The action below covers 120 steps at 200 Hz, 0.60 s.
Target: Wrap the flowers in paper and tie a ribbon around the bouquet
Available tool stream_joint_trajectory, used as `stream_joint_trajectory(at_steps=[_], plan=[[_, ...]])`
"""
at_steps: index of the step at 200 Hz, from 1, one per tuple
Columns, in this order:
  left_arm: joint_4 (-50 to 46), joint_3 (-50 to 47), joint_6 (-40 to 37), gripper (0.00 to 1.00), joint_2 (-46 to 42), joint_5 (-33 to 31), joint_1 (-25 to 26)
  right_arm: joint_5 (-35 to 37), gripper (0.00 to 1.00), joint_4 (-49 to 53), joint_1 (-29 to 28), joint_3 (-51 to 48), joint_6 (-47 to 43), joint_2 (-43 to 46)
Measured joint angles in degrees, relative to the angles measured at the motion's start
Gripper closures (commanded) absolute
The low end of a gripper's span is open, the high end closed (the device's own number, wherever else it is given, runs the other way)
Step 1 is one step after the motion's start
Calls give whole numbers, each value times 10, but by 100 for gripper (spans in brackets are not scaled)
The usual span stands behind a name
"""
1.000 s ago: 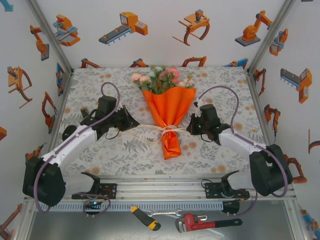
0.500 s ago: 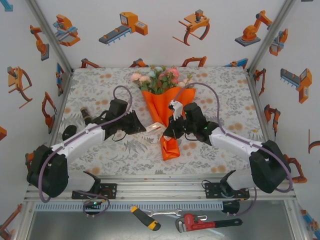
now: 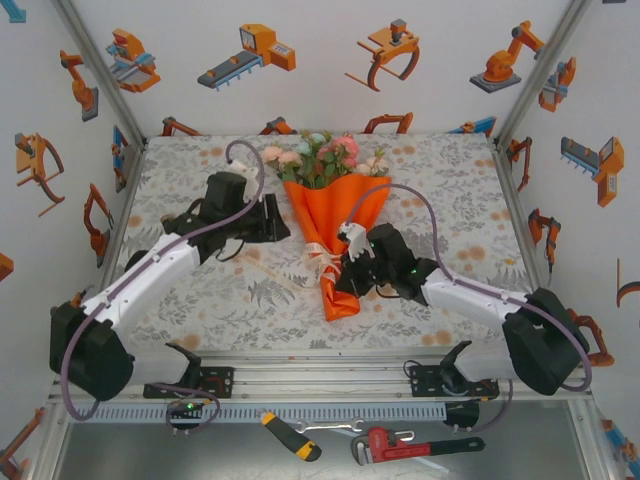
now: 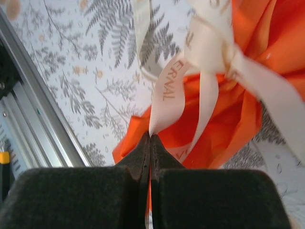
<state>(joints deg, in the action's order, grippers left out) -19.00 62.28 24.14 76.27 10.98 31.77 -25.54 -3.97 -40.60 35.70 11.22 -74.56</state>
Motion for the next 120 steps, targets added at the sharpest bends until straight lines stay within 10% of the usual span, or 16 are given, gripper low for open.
stream_joint_trajectory(at_steps=[69,120], plan=[[32,177,-37,59,299,114,65,-2,100,-32,0,-57,-1,42],[5,162,-46,58,332,193,76,-2,100,-41,0,-57,-9,40]])
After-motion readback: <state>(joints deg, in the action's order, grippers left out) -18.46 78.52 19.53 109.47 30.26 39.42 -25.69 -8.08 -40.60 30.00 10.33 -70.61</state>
